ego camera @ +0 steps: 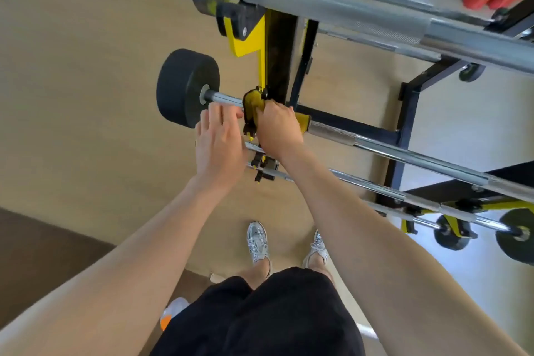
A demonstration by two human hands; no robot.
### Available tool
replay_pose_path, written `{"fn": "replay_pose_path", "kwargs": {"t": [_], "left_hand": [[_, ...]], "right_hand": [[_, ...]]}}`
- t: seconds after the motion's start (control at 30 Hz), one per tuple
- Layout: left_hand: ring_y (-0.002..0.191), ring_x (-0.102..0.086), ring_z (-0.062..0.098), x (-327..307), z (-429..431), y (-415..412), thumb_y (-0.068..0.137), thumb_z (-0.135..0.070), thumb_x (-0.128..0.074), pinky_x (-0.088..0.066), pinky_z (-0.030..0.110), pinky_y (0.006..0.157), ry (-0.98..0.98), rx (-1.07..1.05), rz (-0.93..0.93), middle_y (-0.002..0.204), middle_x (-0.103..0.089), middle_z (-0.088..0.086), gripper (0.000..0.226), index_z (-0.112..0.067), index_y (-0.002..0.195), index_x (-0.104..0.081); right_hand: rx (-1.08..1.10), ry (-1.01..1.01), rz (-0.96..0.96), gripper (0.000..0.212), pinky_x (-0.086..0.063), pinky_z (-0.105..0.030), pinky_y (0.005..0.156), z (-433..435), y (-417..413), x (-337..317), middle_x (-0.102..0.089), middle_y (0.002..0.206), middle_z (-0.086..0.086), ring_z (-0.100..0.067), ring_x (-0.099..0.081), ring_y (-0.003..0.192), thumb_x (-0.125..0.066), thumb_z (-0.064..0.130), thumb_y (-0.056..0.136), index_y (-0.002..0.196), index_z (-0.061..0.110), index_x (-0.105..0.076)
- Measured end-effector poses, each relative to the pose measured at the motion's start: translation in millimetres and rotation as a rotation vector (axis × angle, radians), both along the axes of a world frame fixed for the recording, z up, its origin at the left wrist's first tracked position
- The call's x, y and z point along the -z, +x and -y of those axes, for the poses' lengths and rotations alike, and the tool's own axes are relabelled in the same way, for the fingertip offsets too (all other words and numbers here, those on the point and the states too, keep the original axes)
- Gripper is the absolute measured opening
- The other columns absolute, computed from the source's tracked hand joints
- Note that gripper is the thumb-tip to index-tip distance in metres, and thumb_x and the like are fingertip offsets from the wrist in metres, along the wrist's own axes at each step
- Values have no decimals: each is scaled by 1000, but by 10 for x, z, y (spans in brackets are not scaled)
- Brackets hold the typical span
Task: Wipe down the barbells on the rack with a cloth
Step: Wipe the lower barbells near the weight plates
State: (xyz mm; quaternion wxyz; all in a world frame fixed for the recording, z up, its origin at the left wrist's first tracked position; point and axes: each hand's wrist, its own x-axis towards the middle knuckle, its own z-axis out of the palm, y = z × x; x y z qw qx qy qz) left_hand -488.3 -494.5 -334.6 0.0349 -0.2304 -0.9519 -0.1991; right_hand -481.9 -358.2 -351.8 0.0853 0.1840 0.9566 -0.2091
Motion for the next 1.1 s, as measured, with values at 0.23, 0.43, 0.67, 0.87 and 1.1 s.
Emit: {"fn": "replay_pose_path", "kwargs": {"t": [0.23, 0.43, 0.67, 0.87, 1.1], "left_hand": [[148, -32, 39, -58, 315, -470, 87, -5, -69, -34, 49, 118, -114, -164, -41, 161, -31, 16, 71, -11, 150, -37], [158, -17, 37, -91, 419, -782, 98, 4, -62, -42, 52, 117, -165, -129, 155, 172, -16, 16, 77, -9, 162, -23], [157, -16, 39, -151, 414, -840, 87, 21, -61, -46, 50, 110, -226, -126, 208, 173, -10, 17, 87, -11, 159, -26], [157, -20, 38, -169, 449, -868, 90, 17, -61, -48, 51, 107, -206, -124, 201, 172, -14, 15, 83, -12, 161, -27], [156, -21, 38, -165, 395, -890, 100, 1, -64, -45, 51, 112, -228, -143, 209, 172, -16, 16, 72, -12, 160, -28]], "right_hand": [[303, -354, -495, 28, -62, -34, 87, 461, -263, -313, -71, 111, -2, -18, -72, 98, -51, 29, 109, 132, 13, -56], [-307, 159, 58, 71, -16, -61, 127, 704, -726, 240, -25, 166, -21, -41, -18, 155, -52, 39, 102, 162, 10, -27], [-337, 224, 217, 27, -54, -38, 84, 547, -1081, -57, -64, 108, -7, -27, -67, 104, -60, 9, 100, 127, 12, -63], [-404, 389, 65, 49, -42, -48, 111, 642, -692, -1, -57, 138, -19, -37, -58, 125, -59, 23, 103, 145, 5, -42], [-303, 89, -47, 72, -21, -59, 127, 655, -593, 234, -32, 164, -21, -43, -26, 154, -45, 50, 105, 158, 5, -27]]}}
